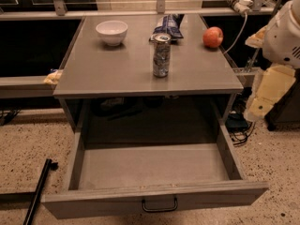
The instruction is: Place redbull can into top drawer
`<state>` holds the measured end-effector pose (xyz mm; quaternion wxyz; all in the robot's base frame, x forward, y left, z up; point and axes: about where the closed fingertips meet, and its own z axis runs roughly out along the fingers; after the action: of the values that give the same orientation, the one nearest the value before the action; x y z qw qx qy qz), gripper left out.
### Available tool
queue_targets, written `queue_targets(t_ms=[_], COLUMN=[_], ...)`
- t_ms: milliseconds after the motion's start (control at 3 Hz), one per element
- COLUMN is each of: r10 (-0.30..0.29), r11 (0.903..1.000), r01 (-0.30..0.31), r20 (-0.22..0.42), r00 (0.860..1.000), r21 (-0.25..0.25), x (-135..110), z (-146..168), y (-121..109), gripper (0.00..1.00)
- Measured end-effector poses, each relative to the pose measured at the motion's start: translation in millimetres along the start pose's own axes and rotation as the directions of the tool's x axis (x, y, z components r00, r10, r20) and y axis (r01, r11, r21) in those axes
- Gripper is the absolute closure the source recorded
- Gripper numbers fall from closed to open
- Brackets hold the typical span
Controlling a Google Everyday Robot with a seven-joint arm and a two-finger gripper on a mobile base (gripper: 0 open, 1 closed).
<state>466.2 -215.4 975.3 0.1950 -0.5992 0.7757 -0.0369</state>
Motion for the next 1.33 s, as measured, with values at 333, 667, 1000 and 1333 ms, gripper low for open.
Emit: queue_targets(t_ms=[333, 667, 1000, 1333], r10=[-0.006, -0.009, -0.02, -0.031], r11=[0.9998, 0.9998, 0.9998, 0.9993], r01=[0.005, 0.006, 0.019, 0.036], r20=[0.059, 0.146, 0.24, 0.314], r00=[0.998, 0.989, 0.971, 0.949], r21=[0.02, 0.021, 0.006, -0.012], x=[-11, -32, -62, -86], z=[27, 58, 87, 109], y=[-30, -68, -103, -127], gripper=[0.0, 0.0, 0.0, 0.0])
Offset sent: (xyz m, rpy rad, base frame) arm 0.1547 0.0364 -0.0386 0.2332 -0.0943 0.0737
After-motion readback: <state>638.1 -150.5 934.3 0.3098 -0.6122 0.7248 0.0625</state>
